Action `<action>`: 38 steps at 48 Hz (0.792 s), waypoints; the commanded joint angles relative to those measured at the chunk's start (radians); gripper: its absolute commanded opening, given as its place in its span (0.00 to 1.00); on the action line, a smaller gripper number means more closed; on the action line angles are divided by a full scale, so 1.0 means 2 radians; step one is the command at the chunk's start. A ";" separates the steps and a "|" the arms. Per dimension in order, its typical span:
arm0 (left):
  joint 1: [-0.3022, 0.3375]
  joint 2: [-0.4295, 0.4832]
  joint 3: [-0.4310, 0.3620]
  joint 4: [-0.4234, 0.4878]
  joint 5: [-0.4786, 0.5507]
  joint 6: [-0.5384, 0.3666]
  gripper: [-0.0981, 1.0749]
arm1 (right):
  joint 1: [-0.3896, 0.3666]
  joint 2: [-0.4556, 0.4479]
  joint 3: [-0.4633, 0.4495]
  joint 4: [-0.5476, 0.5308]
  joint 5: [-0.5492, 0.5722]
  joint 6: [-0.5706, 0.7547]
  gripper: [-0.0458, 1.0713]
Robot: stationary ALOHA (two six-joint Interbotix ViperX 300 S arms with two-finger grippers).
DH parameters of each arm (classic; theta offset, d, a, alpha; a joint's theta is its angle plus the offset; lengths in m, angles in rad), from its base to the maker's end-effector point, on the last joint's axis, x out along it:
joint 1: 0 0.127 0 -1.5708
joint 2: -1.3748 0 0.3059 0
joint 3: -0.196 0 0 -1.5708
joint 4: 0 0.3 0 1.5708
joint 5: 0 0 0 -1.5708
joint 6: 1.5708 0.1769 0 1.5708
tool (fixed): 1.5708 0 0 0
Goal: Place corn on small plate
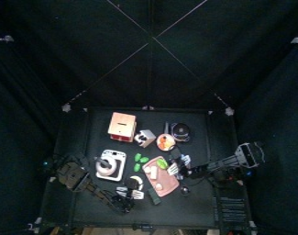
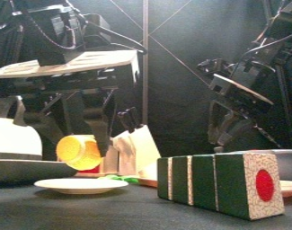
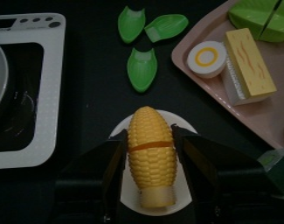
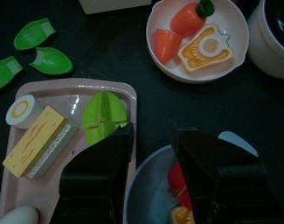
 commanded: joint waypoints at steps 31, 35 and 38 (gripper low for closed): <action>0.003 -0.008 -0.004 0.000 -0.003 0.000 0.83 | 0.007 -0.011 -0.006 -0.002 0.005 -0.001 0.72; 0.003 -0.012 0.001 0.000 -0.003 0.000 0.83 | 0.007 -0.011 -0.006 -0.002 0.005 -0.001 0.72; 0.004 -0.014 0.004 0.001 -0.004 0.001 0.83 | 0.007 -0.011 -0.006 -0.002 0.005 -0.002 0.72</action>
